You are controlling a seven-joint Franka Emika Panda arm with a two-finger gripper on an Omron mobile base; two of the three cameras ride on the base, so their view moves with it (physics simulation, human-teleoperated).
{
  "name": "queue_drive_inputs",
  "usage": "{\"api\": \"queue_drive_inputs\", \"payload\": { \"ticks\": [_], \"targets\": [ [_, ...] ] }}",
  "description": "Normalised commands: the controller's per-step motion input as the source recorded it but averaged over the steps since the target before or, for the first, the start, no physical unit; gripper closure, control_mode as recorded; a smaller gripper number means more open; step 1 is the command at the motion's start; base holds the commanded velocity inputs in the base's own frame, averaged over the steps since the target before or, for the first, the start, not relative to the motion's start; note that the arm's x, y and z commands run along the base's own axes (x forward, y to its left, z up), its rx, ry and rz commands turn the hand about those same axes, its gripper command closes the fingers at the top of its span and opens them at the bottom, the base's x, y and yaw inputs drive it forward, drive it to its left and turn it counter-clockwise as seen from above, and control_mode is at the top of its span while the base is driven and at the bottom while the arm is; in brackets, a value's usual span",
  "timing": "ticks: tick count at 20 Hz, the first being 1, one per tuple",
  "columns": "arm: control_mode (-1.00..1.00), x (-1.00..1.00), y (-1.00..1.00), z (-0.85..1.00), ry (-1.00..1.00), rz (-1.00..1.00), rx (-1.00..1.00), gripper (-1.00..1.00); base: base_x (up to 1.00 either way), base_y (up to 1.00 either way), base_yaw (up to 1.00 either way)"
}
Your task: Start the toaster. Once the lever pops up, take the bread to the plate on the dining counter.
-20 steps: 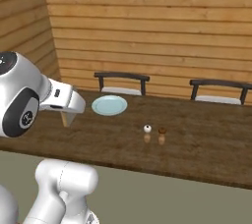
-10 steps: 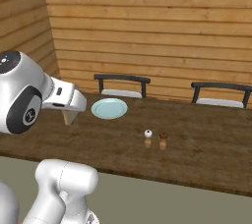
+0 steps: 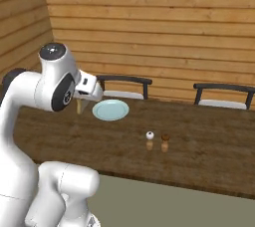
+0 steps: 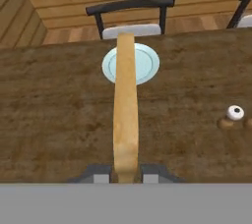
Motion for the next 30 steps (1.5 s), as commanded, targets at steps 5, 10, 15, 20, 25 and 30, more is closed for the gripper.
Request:
{"api": "queue_drive_inputs", "payload": {
  "ticks": [5, 10, 15, 20, 25, 30],
  "targets": [
    [-1.00, 0.96, -0.01, -0.35, 0.15, 0.07, 0.18, 1.00, 0.00, 0.00, 0.00],
    [-1.00, 0.80, 0.00, -0.52, 0.14, 0.03, 0.15, 1.00, 0.00, 0.00, 0.00],
    [-1.00, 0.74, 0.04, -0.55, 0.05, 0.01, 0.04, 1.00, 0.00, 0.00, 0.00],
    [-1.00, 0.68, 0.01, -0.53, 0.00, 0.00, 0.00, 1.00, 0.00, 0.00, 0.00],
    [-1.00, 0.52, 0.00, -0.43, 0.00, 0.00, 0.00, 1.00, 0.00, 0.00, 0.00],
    [-1.00, 0.47, 0.00, -0.41, 0.00, 0.00, 0.00, 1.00, 0.00, 0.00, 0.00]
  ]
}}
